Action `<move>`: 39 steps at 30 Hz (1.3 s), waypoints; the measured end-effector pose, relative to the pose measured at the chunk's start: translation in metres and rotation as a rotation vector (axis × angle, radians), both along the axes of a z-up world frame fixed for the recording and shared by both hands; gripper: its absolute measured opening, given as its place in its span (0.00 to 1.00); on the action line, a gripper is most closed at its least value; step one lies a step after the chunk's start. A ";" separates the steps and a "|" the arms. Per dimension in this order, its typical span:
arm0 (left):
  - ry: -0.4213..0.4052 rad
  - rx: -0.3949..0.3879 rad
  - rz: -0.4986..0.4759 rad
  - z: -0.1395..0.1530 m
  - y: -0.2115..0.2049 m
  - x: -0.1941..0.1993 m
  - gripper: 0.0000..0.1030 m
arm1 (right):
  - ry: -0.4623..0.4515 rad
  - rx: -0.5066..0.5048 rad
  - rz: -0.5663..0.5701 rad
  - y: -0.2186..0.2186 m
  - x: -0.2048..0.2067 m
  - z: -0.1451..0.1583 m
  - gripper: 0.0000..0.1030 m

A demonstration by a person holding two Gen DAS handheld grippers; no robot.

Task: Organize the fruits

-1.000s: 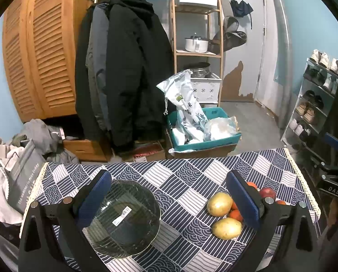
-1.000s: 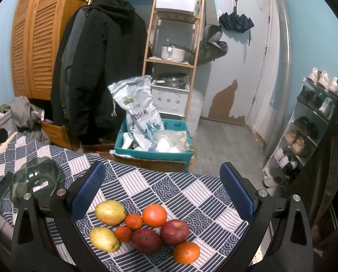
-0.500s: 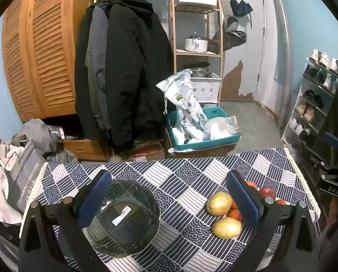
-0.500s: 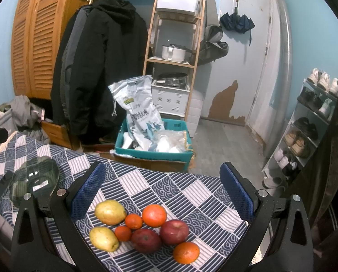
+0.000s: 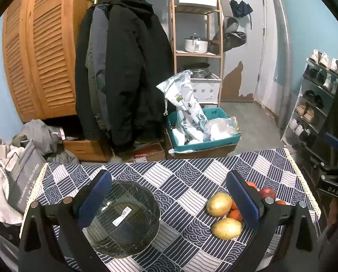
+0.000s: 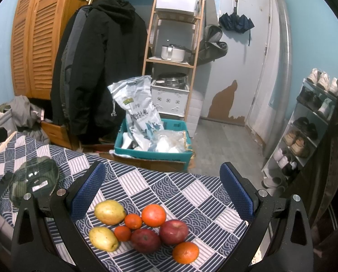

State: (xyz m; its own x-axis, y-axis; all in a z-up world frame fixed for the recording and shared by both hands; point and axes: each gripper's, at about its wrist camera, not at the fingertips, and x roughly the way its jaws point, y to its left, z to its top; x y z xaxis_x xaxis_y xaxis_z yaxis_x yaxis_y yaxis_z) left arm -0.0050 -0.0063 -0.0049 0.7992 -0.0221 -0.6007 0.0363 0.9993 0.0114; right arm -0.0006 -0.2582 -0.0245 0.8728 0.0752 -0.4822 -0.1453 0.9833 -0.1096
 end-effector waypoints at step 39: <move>0.059 -0.006 -0.036 -0.014 -0.019 0.008 0.99 | 0.038 -0.007 -0.048 -0.032 -0.001 -0.009 0.96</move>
State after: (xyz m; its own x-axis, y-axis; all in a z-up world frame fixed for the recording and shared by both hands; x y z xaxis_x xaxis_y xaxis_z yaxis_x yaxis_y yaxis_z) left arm 0.0033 -0.0251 -0.0193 0.7613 -0.0541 -0.6461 0.0731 0.9973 0.0027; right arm -0.0019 -0.2900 -0.0336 0.8566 0.0296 -0.5152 -0.1017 0.9885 -0.1122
